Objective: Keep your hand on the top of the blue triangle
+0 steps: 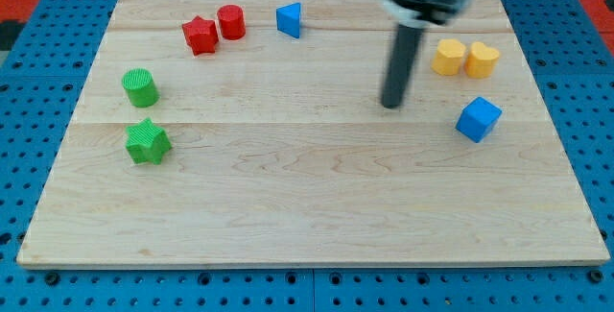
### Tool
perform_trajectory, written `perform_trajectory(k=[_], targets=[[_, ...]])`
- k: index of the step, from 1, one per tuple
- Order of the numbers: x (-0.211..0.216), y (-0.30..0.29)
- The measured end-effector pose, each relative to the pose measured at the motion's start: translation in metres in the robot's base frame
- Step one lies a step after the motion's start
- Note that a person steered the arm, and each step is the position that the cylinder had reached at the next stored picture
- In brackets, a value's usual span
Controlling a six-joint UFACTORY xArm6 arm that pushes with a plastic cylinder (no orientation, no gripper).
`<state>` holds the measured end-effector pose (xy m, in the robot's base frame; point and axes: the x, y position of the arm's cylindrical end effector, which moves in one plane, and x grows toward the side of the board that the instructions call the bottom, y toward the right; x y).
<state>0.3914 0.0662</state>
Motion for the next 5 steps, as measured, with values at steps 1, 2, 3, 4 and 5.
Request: perform_trajectory(k=[1, 2, 3, 4, 5], targets=[[-0.094, -0.011], [-0.175, -0.012], [-0.191, -0.124], [-0.161, -0.133], [-0.172, -0.116]])
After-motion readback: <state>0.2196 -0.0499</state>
